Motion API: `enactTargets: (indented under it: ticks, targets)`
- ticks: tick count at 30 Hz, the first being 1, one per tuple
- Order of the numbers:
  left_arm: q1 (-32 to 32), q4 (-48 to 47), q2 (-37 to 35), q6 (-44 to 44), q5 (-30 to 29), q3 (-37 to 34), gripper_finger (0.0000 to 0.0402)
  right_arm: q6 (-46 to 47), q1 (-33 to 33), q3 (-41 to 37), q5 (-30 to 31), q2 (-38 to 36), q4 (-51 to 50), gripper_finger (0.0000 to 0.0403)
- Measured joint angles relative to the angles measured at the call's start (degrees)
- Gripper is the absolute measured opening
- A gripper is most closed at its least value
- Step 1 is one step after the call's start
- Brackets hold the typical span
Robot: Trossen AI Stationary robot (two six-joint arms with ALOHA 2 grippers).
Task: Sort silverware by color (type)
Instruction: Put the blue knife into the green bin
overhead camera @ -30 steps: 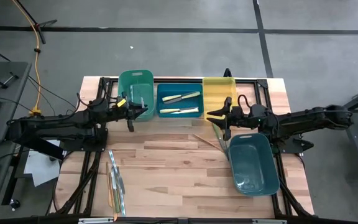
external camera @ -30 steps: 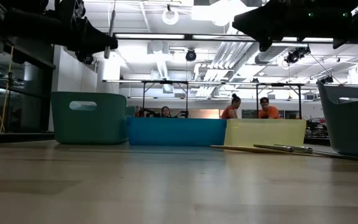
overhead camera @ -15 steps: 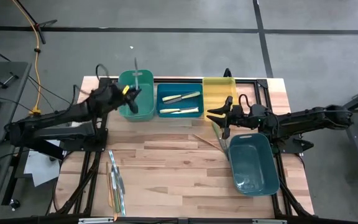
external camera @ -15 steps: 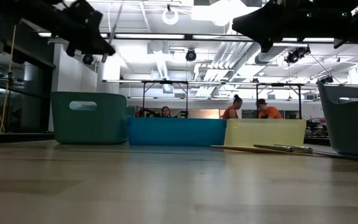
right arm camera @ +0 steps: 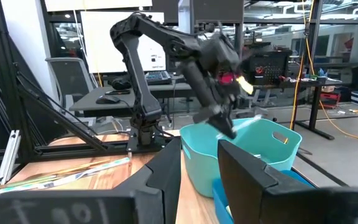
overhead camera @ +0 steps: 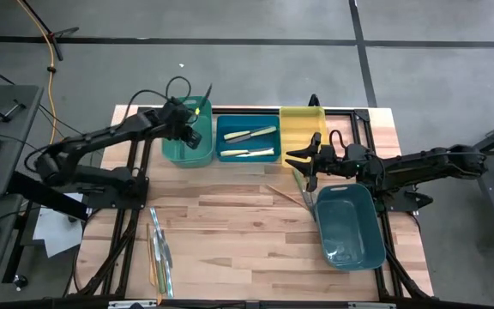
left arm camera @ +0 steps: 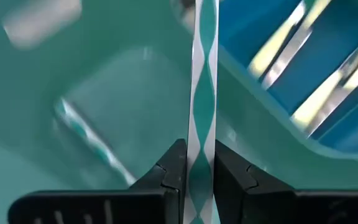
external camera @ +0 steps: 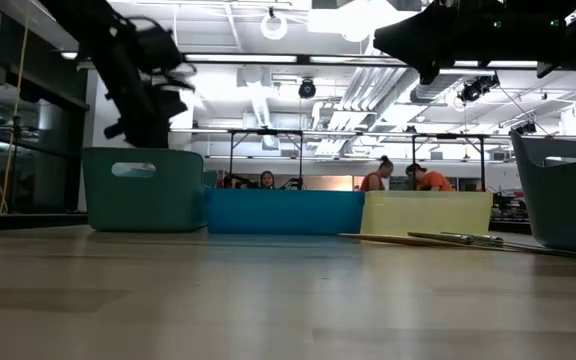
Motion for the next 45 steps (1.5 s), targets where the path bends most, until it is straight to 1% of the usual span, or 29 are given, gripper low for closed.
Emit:
enactTargets:
  ticks: [4,9,14,17,19,33,40,45]
  targets:
    - [1.0,-3.7,2.3,-3.6,1.5,0.0,0.0042,0.0,0.0,0.0,0.0,0.0,-0.2,0.0103]
    - [0.7,-10.4,1.7,-11.2,2.4,0.0,0.0042,0.0,0.0,0.0,0.0,0.0,-0.3,0.0103]
    - [0.8,-14.9,1.8,-17.0,8.4,0.0,0.0043,0.0,0.0,0.0,0.0,0.0,-0.1,0.0103]
    - [0.8,-14.8,2.7,-19.8,13.5,0.0,0.0043,0.0,0.0,0.0,0.0,0.0,0.3,0.0103]
    - [0.8,-14.5,3.5,-20.8,15.3,0.0,0.0043,0.0,0.0,0.0,0.0,0.0,0.5,0.0103]
    - [0.8,-14.2,10.6,-21.7,13.7,0.2,0.0046,-0.2,-0.1,0.0,0.0,0.0,0.5,0.0103]
    - [0.8,-13.9,9.2,-20.4,13.8,0.0,0.0069,-0.3,-0.1,0.0,0.0,0.0,0.5,0.0103]
    - [0.8,-13.9,7.8,-19.9,14.1,0.0,0.0074,0.0,-0.1,0.0,0.0,0.0,0.5,0.0103]
